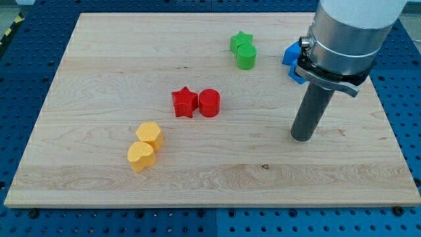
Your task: Move the arm below the red circle
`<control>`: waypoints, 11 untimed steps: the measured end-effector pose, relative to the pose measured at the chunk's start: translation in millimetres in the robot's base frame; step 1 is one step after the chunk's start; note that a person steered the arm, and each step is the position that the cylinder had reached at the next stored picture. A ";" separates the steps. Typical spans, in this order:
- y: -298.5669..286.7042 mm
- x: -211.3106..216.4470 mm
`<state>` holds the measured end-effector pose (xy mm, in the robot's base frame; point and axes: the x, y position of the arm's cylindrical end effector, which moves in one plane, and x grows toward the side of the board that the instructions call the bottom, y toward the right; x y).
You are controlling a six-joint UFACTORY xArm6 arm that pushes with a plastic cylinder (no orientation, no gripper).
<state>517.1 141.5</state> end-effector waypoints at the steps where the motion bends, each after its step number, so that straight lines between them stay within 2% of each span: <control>1: 0.1 0.0; 5: 0.1 -0.8; 6: -22.0 -4.9; 8: -109.2 -16.5; 11: -171.5 -26.7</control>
